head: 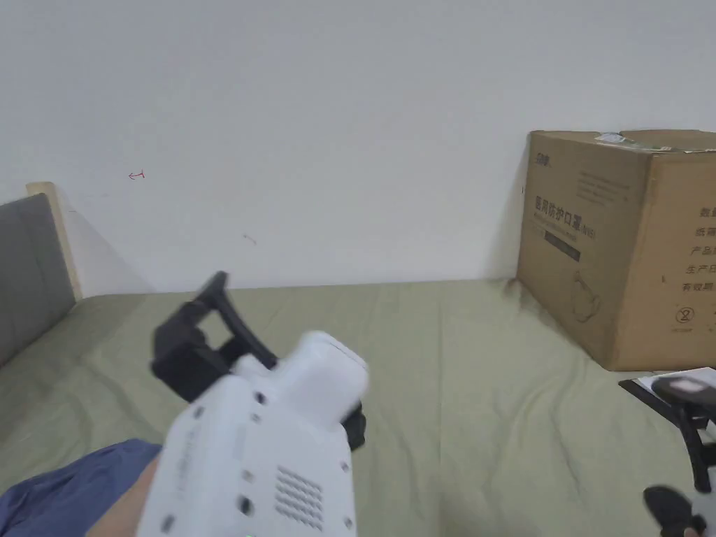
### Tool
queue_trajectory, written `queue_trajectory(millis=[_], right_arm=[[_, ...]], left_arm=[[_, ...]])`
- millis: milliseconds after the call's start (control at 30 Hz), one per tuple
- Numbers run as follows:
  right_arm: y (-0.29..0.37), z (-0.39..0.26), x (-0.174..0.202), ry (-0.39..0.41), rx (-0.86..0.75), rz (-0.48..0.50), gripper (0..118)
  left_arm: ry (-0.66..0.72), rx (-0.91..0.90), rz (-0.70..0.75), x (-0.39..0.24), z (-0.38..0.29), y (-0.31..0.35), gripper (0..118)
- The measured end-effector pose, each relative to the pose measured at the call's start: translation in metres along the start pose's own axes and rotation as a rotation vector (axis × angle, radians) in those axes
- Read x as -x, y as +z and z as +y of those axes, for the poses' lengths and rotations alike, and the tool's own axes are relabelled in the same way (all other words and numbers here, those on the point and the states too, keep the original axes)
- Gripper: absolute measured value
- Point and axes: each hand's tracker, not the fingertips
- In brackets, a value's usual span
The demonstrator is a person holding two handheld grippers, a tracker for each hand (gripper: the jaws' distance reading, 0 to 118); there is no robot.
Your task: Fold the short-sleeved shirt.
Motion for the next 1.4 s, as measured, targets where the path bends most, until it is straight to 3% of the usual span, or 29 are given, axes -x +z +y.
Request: queue_trajectory(millis=[33, 67, 133, 167, 200, 233, 267, 333, 433, 600, 733, 867, 1100, 1133, 1167, 1233, 1300, 1333, 1400], right_arm=[[0.002, -0.001, 0.022, 0.195, -0.034, 0.039, 118], [0.007, -0.007, 0.046, 0.444, -0.080, 0.056, 118], [0.019, -0.039, 0.082, 1.025, -0.235, 0.088, 118], [0.020, -0.056, 0.088, 1.255, -0.307, 0.109, 118], [0.021, -0.070, 0.089, 1.402, -0.355, 0.114, 118], [0.021, -0.082, 0.089, 1.479, -0.379, 0.080, 118], [0.022, -0.090, 0.089, 1.504, -0.370, 0.066, 118], [0.019, -0.092, 0.080, 1.411, -0.274, 0.085, 118], [0.014, -0.092, 0.074, 1.342, -0.217, 0.065, 118], [0.009, -0.090, 0.073, 1.334, -0.187, 0.024, 118], [0.007, -0.085, 0.072, 1.294, -0.186, -0.069, 118], [0.002, -0.076, 0.068, 1.226, -0.159, -0.071, 118], [0.002, -0.079, 0.069, 1.253, -0.171, -0.092, 116], [0.002, -0.080, 0.069, 1.263, -0.185, -0.109, 112], [0.002, -0.081, 0.068, 1.274, -0.195, -0.118, 96], [0.003, -0.084, 0.067, 1.321, -0.215, -0.134, 32], [-0.002, -0.085, 0.066, 1.352, -0.219, -0.152, 1], [-0.001, -0.083, 0.064, 1.343, -0.230, -0.155, 0], [-0.003, -0.081, 0.063, 1.311, -0.183, -0.126, 0]], left_arm=[[0.156, 0.041, -0.015, 0.014, 0.000, -0.004, 118], [0.323, 0.078, -0.034, 0.029, -0.002, -0.007, 118], [0.691, 0.101, -0.077, 0.056, -0.016, -0.008, 118], [0.807, 0.094, -0.077, 0.061, -0.027, -0.006, 118], [0.822, 0.097, -0.032, 0.061, -0.033, -0.004, 118], [0.758, 0.111, 0.045, 0.057, -0.037, -0.002, 118], [0.689, 0.105, 0.097, 0.050, -0.040, 0.001, 118], [0.617, 0.084, 0.105, 0.044, -0.047, 0.007, 118], [0.590, 0.091, 0.081, 0.037, -0.046, 0.011, 118], [0.529, 0.069, 0.083, 0.033, -0.042, 0.011, 118], [0.500, 0.056, 0.093, 0.030, -0.040, 0.011, 118], [0.517, 0.056, 0.089, 0.028, -0.039, 0.009, 118], [0.508, 0.099, 0.088, 0.025, -0.040, 0.004, 117], [0.500, 0.099, 0.086, 0.025, -0.041, 0.004, 113], [0.494, 0.097, 0.083, 0.024, -0.041, 0.005, 93], [0.482, 0.079, 0.068, 0.023, -0.041, 0.008, 33], [0.437, 0.101, 0.116, 0.019, -0.040, 0.005, 6], [0.421, 0.115, 0.142, 0.019, -0.042, 0.004, 0], [0.471, 0.096, 0.075, 0.022, -0.043, 0.002, 0]])
